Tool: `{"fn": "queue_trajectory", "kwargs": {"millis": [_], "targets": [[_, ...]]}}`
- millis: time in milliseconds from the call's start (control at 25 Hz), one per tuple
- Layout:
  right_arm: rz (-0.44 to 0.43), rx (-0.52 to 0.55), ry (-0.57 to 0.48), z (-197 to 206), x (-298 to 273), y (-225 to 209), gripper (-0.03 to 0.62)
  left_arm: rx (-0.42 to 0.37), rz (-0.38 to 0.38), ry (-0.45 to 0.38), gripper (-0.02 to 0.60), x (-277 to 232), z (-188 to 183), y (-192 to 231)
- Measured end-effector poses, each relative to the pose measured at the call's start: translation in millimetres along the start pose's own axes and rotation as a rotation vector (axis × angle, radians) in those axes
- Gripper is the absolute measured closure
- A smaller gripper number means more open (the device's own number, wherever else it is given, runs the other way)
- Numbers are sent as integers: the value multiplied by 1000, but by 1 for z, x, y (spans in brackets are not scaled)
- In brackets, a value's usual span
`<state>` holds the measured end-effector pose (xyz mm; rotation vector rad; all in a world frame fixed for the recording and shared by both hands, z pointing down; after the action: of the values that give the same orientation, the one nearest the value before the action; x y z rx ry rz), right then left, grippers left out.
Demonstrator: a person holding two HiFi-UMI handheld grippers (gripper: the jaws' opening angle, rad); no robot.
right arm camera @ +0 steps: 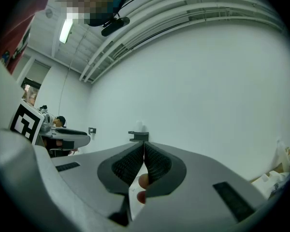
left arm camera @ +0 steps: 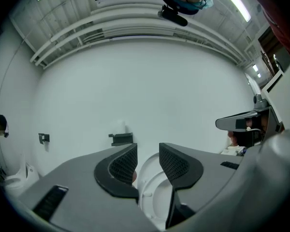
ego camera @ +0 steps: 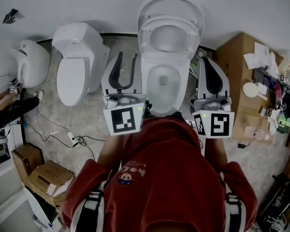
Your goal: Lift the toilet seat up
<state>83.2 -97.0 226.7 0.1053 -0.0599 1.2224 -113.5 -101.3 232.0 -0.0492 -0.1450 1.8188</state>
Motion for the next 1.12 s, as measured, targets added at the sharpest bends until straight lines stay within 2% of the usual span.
{"fn": "queue_trajectory", "kwargs": {"millis": [760,1120], "targets": [[44,16,-16,-1,9,-8,580,20,-44,-38,569,10,-3,-6],[88,20,-21,-1,16,-14,580,7,-10,-36,571,15,-3,-13]]}}
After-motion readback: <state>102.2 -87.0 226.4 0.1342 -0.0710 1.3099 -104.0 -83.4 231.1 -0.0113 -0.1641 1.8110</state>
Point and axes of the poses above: the fingertips, and each gripper's own axes: x backward along the fingers, y to its left, z out of its underside, the point moved 2 cm from there along x, backward along the fingers, and after that the axes turned 3 degrees about z, right-handed, at the moved point
